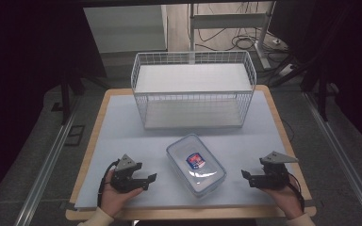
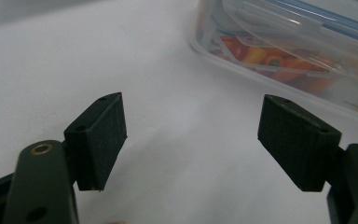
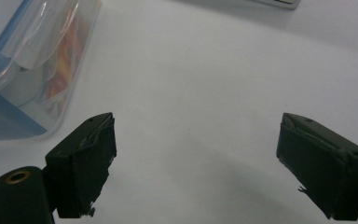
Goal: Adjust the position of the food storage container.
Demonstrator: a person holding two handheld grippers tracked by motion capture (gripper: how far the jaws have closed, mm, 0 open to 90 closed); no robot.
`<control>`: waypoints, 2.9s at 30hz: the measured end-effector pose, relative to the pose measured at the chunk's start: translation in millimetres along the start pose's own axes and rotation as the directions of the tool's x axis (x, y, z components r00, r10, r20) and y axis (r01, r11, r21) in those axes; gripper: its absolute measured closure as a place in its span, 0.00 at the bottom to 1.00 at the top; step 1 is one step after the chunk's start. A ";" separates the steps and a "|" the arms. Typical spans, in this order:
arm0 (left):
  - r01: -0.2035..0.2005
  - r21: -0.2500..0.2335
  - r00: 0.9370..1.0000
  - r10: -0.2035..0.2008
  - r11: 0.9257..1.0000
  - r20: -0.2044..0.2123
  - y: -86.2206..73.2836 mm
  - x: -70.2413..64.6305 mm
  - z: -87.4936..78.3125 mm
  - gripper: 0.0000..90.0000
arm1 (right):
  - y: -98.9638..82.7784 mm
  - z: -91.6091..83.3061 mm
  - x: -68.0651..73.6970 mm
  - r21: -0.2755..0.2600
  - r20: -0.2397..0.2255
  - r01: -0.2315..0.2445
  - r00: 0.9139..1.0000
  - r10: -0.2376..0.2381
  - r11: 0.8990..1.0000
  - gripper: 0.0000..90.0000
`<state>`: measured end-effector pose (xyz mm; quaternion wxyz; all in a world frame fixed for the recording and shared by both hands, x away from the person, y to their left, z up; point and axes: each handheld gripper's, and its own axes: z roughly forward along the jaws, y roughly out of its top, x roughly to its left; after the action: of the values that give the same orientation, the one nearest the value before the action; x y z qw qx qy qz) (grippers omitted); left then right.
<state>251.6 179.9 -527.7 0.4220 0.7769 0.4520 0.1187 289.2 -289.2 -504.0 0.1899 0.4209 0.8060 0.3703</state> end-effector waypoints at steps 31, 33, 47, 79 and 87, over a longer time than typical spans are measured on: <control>0.038 -0.010 0.999 -0.038 0.999 -0.004 -0.4 3.1 -2.9 0.22 | 10.2 -8.6 9.1 -0.026 -0.046 -0.024 0.999 0.023 0.999 0.26; 0.043 -0.012 0.999 -0.043 0.999 -0.002 -0.4 3.1 -3.3 0.22 | 12.4 -9.0 13.6 -0.023 -0.062 -0.022 0.998 0.021 0.999 0.29; 0.045 -0.001 0.999 -0.045 0.999 0.005 -0.9 2.7 -1.6 0.22 | 52.6 -22.9 43.1 -0.089 -0.189 0.068 0.978 -0.084 0.994 0.55; 0.041 0.008 0.999 -0.041 0.999 0.000 -1.8 3.8 -1.4 0.22 | 67.9 11.1 163.8 -0.037 -0.483 0.343 0.816 -0.318 0.938 1.00; 0.038 0.008 0.999 -0.038 0.999 0.001 -2.0 4.0 -0.9 0.22 | 54.7 22.3 181.3 0.013 -0.448 0.413 0.817 -0.364 0.911 1.00</control>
<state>252.2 184.0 -529.4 0.4212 0.7700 0.4670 0.1081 228.4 -110.6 -476.2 0.0528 0.1636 0.9155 0.3638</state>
